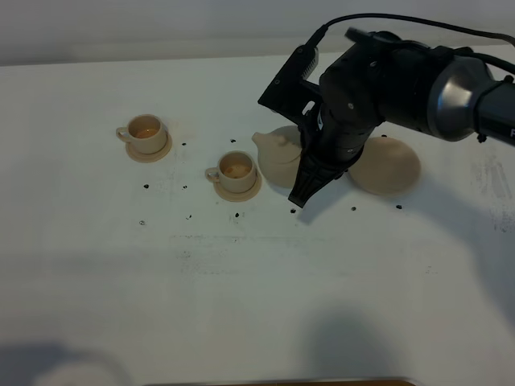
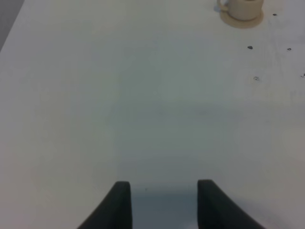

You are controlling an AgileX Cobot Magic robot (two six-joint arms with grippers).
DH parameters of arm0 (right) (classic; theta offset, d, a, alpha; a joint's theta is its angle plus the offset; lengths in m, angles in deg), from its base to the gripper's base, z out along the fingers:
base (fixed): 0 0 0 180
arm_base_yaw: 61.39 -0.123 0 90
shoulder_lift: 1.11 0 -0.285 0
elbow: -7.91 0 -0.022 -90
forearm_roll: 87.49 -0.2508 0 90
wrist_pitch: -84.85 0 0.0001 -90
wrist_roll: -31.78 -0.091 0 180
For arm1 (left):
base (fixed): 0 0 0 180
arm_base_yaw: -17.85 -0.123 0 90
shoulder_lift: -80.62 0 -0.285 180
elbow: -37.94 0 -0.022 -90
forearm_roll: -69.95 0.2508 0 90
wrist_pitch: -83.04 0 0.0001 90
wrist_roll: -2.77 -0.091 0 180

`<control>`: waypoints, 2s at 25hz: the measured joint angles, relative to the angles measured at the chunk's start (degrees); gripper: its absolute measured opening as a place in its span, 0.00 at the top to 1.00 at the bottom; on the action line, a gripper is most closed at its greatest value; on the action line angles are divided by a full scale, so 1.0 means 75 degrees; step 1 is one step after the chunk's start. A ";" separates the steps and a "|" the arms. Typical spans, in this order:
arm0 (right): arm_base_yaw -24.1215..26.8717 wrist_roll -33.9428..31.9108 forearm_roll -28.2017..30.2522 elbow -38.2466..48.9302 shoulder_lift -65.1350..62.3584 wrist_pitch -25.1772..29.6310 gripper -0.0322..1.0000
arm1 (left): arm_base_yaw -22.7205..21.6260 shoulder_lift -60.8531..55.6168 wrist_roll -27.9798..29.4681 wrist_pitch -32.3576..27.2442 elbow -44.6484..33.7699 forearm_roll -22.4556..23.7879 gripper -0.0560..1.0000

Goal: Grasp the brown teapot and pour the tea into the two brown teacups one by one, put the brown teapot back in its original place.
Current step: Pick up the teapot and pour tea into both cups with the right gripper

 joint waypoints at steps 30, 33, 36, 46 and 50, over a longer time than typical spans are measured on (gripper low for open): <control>-0.0837 -0.0818 0.2149 0.0000 0.0456 -0.0237 0.87 | 0.0000 0.0000 0.0000 0.0000 0.0000 0.0000 0.65; -0.0837 -0.0847 0.2319 0.0000 0.0464 -0.0201 0.87 | 0.0000 0.0000 0.0000 0.0000 0.0000 0.0000 0.65; -0.0837 -0.0875 0.2512 0.0000 0.0464 -0.0180 0.87 | 0.0000 0.0000 0.0000 0.0000 0.0000 0.0000 0.65; -0.1072 -0.0654 0.2980 0.0000 0.0478 -0.0188 0.87 | 0.0000 0.0000 0.0000 0.0000 0.0000 0.0000 0.65; -0.1109 -0.0465 0.2989 0.0000 0.0499 -0.0188 0.87 | 0.0000 0.0000 0.0000 0.0000 0.0000 0.0000 0.65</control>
